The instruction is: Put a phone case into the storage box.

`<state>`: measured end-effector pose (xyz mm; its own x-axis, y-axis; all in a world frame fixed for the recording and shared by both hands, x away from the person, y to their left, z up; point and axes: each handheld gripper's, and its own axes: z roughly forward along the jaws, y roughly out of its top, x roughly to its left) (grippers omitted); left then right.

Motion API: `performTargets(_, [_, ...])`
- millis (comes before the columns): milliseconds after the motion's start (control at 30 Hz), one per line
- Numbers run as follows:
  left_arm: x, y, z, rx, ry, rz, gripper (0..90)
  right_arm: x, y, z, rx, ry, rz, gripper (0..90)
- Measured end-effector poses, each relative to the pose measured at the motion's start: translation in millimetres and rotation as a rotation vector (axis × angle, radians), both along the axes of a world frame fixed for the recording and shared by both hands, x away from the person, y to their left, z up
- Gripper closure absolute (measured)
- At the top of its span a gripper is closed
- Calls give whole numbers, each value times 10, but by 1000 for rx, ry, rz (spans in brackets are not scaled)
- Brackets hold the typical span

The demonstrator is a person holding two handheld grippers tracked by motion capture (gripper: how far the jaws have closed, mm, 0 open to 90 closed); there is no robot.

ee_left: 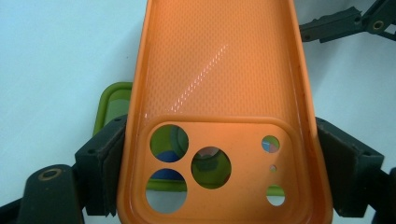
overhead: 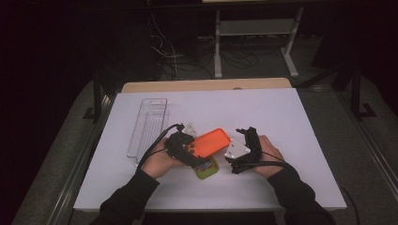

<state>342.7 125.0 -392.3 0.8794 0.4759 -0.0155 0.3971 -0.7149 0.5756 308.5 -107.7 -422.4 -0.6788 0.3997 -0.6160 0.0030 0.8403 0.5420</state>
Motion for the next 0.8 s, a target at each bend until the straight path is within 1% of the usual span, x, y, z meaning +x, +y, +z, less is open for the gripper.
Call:
performTargets(33, [-3, 2, 3, 1, 5, 1, 160, -5, 5, -7, -4, -9, 6, 10])
performTargets(67, [-4, 2, 5, 2, 6, 1, 160, -6, 4, -10, -27, -31, 21, 9])
performTargets(100, [-5, 1, 6, -1, 4, 2, 160, -8, 7, -15, -37, -42, 23, 10])
performTargets(133, [-10, -7, 0, -16, 0, 11, 160, -12, 11, -22, -44, -45, 29, 10])
performTargets(233, [-15, -14, -6, -26, 2, 19, 161, -25, 22, -35, -77, -89, 40, 9])
performTargets(300, [-18, -16, -10, -26, 7, 24, 160, -35, 30, -45, -104, -114, 46, 10])
performTargets(367, [-16, -17, -12, -23, 8, 21, 160, -46, 43, -64, -139, -151, 48, 10])
performTargets(400, [-23, -20, -14, -28, 16, 29, 160, -55, 48, -74, -158, -167, 52, 9])
performTargets(433, [-24, -20, -13, -28, 15, 29, 160, -70, 56, -86, -173, -176, 50, 10])
performTargets(533, [-23, -19, -13, -26, 15, 29, 160, -71, 66, -102, -221, -211, 74, 9])
performTargets(567, [-17, -12, -7, -14, 14, 18, 160, -74, 70, -108, -232, -221, 78, 9])
performTargets(633, [-14, -8, -2, -7, 13, 12, 160, -82, 79, -119, -246, -233, 81, 9])
performTargets(700, [-4, -5, 1, -2, 3, 2, 160, -90, 85, -129, -261, -261, 91, 9])
performTargets(767, [-3, -4, 4, -1, 4, 0, 160, -106, 92, -137, -278, -284, 99, 10])
performTargets(800, [-3, -5, 8, 0, 7, 1, 160, -108, 96, -142, -292, -305, 110, 10])
